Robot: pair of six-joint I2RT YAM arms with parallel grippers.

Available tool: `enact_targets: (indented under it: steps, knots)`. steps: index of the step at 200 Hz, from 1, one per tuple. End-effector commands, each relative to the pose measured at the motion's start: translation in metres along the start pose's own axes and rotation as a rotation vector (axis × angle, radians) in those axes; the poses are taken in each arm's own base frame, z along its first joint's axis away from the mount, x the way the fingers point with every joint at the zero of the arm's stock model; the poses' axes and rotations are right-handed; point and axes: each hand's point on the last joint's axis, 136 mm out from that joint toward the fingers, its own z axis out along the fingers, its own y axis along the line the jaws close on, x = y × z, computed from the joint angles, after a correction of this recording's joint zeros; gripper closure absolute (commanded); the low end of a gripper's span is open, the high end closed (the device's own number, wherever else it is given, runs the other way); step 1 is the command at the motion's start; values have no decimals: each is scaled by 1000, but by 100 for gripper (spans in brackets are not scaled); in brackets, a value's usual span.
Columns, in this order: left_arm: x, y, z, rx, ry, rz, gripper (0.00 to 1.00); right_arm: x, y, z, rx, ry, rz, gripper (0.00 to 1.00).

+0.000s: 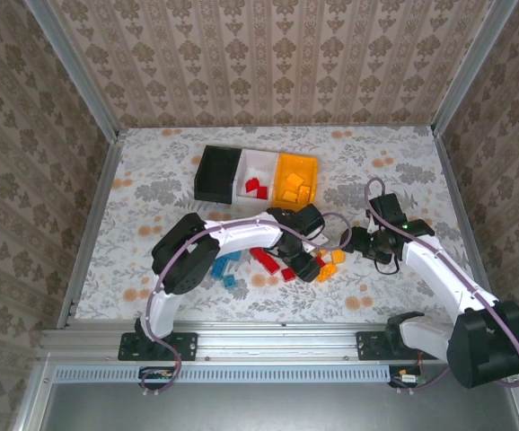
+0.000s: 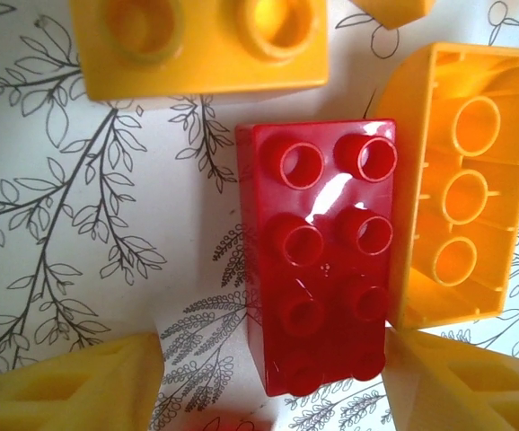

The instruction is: Sort the legos into containers by color

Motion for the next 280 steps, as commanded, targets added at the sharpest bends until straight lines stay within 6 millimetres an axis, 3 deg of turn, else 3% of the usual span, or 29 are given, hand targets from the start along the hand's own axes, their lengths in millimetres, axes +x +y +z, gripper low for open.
enact_targets:
  steps: [1, 63, 130, 168, 182, 227, 280]
  knots:
    - [-2, 6, 14, -30, 20, 26, 35, 3, -1, -3, -5, 6, 4, 25]
    - [-18, 20, 12, -129, -11, 18, 50, 2, 0, -2, -15, -5, 13, 26]
    - [-30, 11, 21, -134, 1, 67, 47, 2, 2, -1, -24, -4, 19, 26]
    - [-31, 10, 20, -131, -2, 61, 65, 3, 1, -1, -25, -3, 21, 26]
    - [-29, 10, 17, -136, -2, 61, 67, 2, 2, -1, -28, -5, 22, 26]
    - [-21, 24, -16, -166, -36, 26, 71, 0, 6, -2, -42, -5, 26, 26]
    - [-5, 89, -97, -254, -153, -109, 70, 2, 15, 5, -14, 17, -19, 26]
